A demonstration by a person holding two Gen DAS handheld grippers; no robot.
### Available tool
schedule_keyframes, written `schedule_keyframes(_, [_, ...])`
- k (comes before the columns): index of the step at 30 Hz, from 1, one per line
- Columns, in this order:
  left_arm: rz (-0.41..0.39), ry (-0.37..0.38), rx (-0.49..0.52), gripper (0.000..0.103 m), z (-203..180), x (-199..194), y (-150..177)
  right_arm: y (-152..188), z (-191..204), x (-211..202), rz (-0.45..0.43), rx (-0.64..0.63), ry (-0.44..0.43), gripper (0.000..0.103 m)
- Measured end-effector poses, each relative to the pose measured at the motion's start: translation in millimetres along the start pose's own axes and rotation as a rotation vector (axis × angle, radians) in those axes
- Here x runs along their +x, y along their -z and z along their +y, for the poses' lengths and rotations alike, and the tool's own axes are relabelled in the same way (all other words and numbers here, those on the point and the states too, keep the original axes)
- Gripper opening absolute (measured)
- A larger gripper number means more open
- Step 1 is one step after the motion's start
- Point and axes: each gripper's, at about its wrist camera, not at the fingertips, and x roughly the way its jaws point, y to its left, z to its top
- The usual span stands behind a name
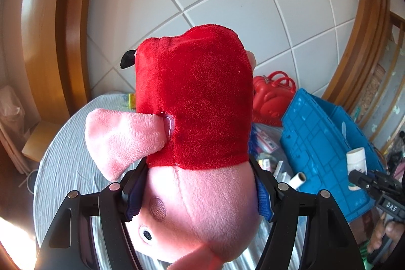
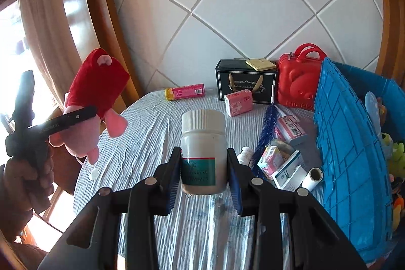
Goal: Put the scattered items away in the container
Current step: 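Lift the pig plush and white bottle in both grippers toward the crate, then carry the pig plush and white bottle in both grippers over the blue crate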
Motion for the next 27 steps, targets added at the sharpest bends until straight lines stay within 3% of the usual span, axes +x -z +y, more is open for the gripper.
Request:
schedule_keyframes(14, [-0.073, -0.014, 0.016, 0.07, -96.1, -36.1, -9.6, -1.8, -60.6, -46.6, -0.049, -0.043, -0.077, 0.033])
schedule_keyframes(27, [-0.084, 0.0, 0.058, 0.07, -180.2, -36.3, -8.9, -0.6, -128.2, -84.1, -0.108, -0.028, -0.092, 0.033])
